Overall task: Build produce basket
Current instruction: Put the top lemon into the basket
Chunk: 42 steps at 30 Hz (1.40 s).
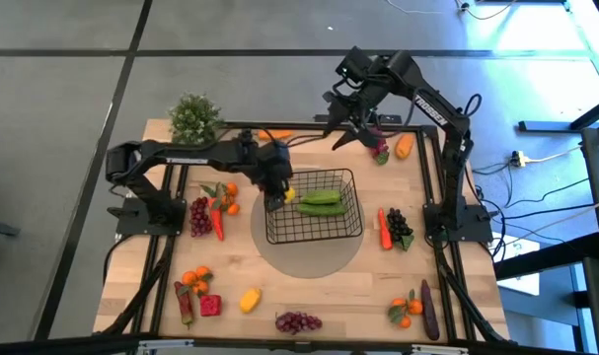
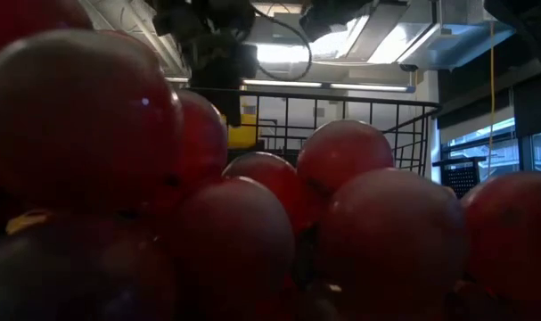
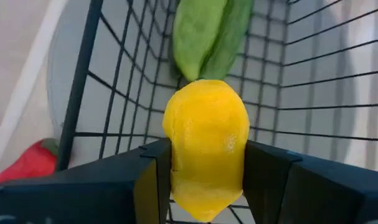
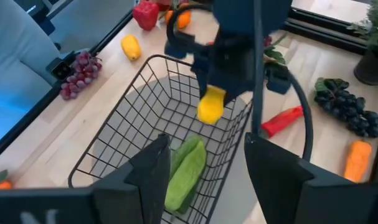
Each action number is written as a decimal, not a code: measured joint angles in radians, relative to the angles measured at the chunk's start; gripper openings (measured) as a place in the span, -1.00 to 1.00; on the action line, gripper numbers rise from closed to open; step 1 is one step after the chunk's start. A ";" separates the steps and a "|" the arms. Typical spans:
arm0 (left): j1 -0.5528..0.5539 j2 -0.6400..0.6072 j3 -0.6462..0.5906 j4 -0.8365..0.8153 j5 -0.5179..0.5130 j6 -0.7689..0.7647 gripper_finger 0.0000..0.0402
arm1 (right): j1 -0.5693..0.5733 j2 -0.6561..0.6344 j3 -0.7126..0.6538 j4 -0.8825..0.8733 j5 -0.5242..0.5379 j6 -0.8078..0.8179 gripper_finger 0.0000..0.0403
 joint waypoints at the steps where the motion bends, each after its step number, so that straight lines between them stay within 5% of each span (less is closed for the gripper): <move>1: -0.003 0.010 0.000 0.001 -0.012 -0.011 -0.37 | 0.005 0.000 0.000 0.001 0.001 0.000 -0.04; 33: -0.003 0.087 0.002 0.007 -0.032 -0.067 -0.13 | 0.028 0.000 0.000 0.002 0.003 -0.005 -0.04; 42: -0.007 0.087 0.001 0.012 -0.027 -0.074 -0.24 | 0.028 0.000 0.000 0.002 0.003 -0.005 -0.04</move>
